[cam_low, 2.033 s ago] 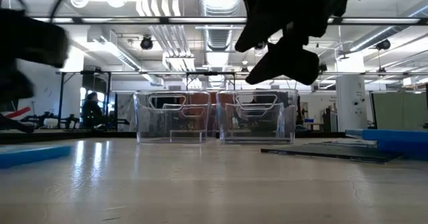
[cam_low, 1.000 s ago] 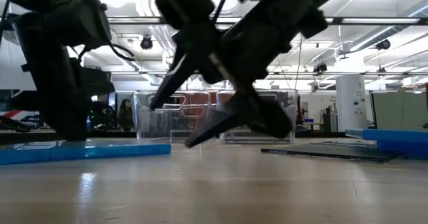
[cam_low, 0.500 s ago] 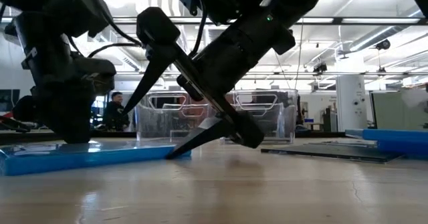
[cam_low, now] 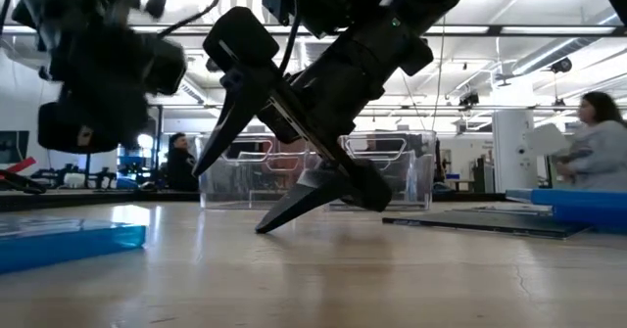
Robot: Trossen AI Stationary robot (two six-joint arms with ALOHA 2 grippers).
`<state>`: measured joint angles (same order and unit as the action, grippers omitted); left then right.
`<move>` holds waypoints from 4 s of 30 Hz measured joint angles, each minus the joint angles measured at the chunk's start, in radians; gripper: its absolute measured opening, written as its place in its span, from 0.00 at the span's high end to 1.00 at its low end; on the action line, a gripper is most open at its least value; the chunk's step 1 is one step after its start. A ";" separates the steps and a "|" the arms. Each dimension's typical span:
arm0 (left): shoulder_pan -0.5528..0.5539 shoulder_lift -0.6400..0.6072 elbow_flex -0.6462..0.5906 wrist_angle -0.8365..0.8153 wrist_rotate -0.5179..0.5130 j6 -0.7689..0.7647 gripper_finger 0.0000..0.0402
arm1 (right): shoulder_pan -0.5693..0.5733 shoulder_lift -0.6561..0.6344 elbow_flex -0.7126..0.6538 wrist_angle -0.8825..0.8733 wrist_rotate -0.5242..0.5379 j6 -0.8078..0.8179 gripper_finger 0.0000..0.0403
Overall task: Pick & place jewel cases by type
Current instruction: Put the left blue CD case into the left transparent bin
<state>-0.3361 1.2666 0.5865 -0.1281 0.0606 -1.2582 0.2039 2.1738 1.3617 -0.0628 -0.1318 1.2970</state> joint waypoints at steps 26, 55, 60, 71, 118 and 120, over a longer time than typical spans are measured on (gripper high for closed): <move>-0.425 0.352 0.158 -0.186 -0.283 0.101 0.85 | 0.027 -0.008 0.117 -0.048 -0.064 -0.343 0.29; -0.411 0.191 0.044 -0.322 -0.606 -1.017 0.78 | -0.018 -0.093 0.109 -0.270 -0.011 -0.314 0.27; -0.401 0.185 -0.022 -0.211 -0.591 -1.021 0.69 | -0.036 -0.088 0.104 -0.262 -0.016 -0.327 0.25; -0.334 0.222 -0.062 -0.130 -0.609 -1.018 0.66 | -0.037 -0.064 0.089 -0.238 -0.088 -0.341 0.26; -0.180 0.149 0.014 0.151 -0.678 -0.517 0.99 | 0.058 -0.153 0.080 -0.432 0.051 -0.531 0.35; -0.182 0.099 0.056 0.021 -0.680 -0.501 0.99 | 0.078 -0.187 0.066 -0.436 0.100 -0.538 0.36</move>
<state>-0.5183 1.3658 0.6427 -0.1072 -0.6197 -1.7593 0.2815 1.9869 1.4281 -0.4986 -0.0319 0.7589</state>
